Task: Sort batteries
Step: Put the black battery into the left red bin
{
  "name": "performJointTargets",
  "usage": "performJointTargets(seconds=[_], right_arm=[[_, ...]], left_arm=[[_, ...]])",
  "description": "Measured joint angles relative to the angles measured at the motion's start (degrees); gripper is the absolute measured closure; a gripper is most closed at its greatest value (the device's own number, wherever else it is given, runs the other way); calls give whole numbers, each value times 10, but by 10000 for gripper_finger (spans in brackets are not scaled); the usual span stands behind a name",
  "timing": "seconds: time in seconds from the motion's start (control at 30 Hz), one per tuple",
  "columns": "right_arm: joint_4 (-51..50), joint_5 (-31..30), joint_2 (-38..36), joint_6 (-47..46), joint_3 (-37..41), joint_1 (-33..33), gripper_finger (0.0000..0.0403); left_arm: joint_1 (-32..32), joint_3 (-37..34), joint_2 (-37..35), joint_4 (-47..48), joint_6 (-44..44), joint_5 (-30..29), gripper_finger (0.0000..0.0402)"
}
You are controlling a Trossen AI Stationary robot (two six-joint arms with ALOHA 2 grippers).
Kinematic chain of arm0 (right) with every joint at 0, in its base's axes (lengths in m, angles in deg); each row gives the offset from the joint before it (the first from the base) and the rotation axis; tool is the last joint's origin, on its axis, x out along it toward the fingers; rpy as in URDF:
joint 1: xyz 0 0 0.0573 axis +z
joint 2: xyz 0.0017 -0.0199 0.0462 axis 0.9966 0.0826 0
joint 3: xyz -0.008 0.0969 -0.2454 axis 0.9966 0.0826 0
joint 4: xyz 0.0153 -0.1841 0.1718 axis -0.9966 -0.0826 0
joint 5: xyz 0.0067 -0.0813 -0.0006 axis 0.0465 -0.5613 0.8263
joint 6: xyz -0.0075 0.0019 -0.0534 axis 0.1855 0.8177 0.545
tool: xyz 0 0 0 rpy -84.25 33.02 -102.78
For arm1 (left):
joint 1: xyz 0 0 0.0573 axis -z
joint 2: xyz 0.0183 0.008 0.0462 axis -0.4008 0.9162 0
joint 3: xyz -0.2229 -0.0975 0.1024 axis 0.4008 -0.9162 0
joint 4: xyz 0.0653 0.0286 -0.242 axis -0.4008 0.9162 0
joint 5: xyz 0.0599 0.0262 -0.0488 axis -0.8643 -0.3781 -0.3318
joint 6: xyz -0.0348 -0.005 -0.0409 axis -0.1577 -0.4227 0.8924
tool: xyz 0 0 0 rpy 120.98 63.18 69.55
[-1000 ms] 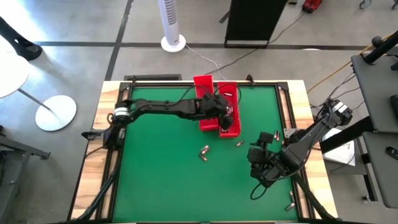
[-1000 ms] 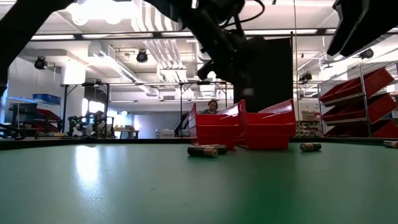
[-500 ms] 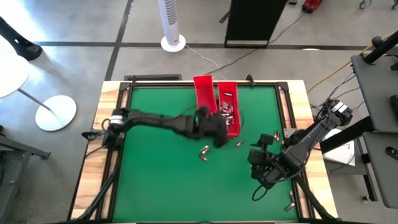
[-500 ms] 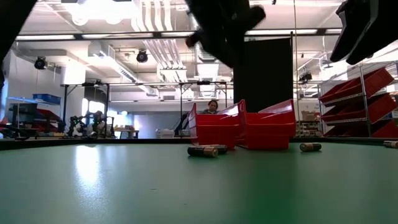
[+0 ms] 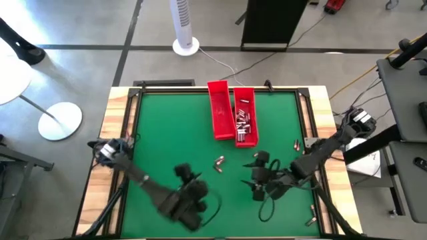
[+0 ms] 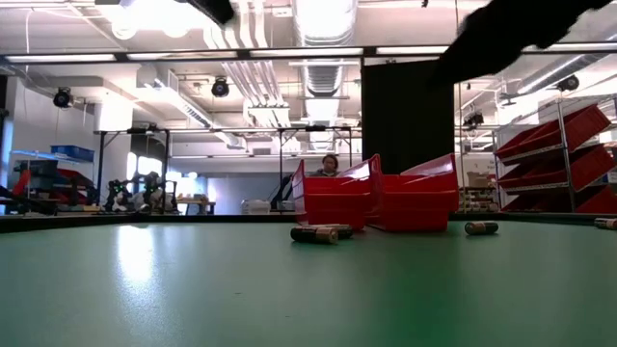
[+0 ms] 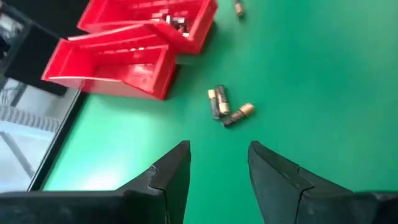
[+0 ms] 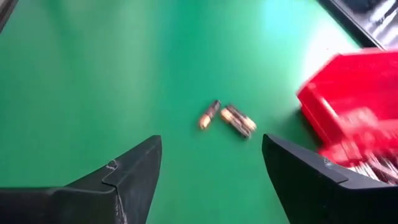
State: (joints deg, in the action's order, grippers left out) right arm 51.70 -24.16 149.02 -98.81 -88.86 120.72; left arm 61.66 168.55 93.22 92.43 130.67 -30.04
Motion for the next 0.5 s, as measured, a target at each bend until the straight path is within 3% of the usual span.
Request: performJointTargets(seconds=[0.27,0.4,0.5], right_arm=[[145,0,163,55,-30,-55,146],[145,-42,251,47,-76,-69,148],[146,-47,298,11,-104,-74,143]], left_arm=[[118,-21,-2,68,172,-98,286],[138,-87,-31,68,259,-111,287],[139,-170,-67,-2,279,-108,287]])
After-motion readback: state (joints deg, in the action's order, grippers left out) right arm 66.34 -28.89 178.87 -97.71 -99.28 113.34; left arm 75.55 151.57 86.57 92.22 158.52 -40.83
